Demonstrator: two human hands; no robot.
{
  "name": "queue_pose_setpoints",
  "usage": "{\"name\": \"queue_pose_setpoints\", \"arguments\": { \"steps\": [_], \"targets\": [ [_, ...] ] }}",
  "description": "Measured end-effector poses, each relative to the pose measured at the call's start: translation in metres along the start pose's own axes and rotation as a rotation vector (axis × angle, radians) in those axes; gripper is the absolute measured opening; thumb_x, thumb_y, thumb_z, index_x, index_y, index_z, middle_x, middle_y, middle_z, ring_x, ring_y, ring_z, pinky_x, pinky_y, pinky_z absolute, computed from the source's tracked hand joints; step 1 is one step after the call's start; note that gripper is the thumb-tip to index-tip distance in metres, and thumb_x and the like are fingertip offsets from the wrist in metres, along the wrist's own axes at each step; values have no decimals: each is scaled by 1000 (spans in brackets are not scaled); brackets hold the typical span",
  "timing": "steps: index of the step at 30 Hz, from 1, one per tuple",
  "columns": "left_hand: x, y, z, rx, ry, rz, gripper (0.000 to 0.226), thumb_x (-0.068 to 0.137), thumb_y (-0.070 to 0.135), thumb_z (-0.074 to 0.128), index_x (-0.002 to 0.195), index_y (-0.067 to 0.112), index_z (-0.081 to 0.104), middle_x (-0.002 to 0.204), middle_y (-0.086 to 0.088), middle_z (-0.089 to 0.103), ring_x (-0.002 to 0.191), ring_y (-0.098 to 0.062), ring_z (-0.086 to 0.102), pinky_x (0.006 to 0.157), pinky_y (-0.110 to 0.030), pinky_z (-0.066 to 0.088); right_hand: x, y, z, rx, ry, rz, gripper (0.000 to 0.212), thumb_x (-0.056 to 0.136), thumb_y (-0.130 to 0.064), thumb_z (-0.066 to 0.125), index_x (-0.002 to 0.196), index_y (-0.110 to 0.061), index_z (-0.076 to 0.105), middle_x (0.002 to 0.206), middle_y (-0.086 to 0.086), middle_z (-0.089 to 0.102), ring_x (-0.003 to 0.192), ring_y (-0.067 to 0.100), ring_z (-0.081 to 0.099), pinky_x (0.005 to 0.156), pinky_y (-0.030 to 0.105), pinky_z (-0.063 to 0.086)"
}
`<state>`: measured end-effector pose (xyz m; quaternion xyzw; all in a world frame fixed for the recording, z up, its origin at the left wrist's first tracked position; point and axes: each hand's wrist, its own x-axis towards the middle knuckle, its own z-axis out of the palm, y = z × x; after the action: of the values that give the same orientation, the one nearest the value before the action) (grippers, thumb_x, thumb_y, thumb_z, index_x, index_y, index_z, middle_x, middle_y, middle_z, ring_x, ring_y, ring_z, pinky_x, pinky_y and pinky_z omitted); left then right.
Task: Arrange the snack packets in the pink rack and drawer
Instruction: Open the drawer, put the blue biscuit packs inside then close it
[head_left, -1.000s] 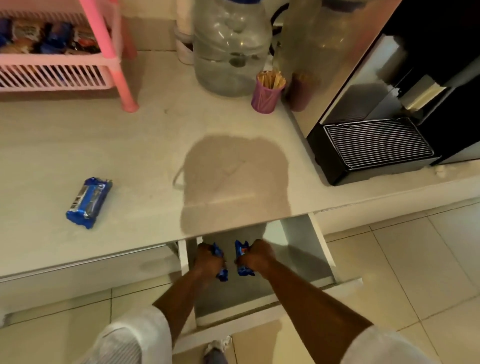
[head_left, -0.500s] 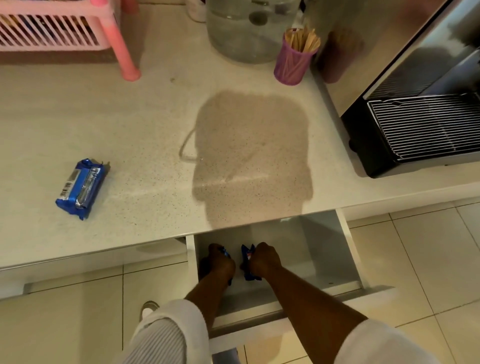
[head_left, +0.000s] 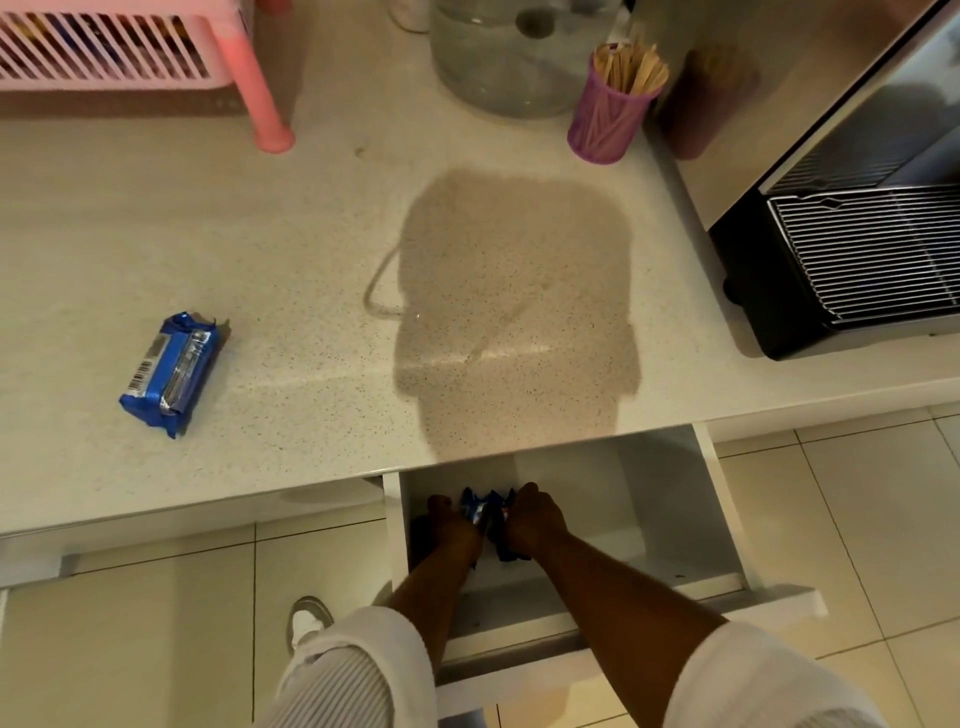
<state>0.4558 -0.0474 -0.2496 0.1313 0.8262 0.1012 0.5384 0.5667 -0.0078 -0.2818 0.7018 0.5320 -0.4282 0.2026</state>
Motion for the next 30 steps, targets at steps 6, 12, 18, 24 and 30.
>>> {"name": "queue_pose_setpoints", "arguments": {
  "steps": [6,12,18,24,30],
  "targets": [
    [1,1,0,113,-45,1,49,95,12,57,141,10,39,135,-20,46,119,-33,52,85,-36,50,-1,2,-3,3,-9,13,73,83,-35,79,137,-4,41,134,13,55,117,25,60,77,23,46],
    [-11,6,-8,204,-54,17,55,92,13,62,140,5,38,132,-20,49,116,-32,55,81,-35,51,-13,7,-16,-41,8,7,64,83,-32,77,131,-1,47,129,12,59,112,22,62,73,20,46],
    [-35,17,-30,238,-80,224,13,94,14,58,105,8,60,103,-10,62,90,-19,61,71,-26,46,-41,5,-30,-118,12,-46,38,84,-19,68,118,-3,59,122,12,64,107,22,65,74,22,51],
    [-69,19,-56,192,-148,455,33,82,2,50,54,14,38,60,-2,44,56,-13,45,49,-24,31,-78,-2,-38,-117,64,-146,36,84,-31,68,111,-9,59,118,9,63,93,18,60,69,24,46],
    [-108,8,-104,-57,-184,543,23,91,4,50,99,14,68,98,2,66,95,-16,63,90,-31,52,-119,-21,-35,7,219,-174,29,87,-43,66,72,-20,56,72,-3,58,60,11,55,46,21,38]
  ]
}}
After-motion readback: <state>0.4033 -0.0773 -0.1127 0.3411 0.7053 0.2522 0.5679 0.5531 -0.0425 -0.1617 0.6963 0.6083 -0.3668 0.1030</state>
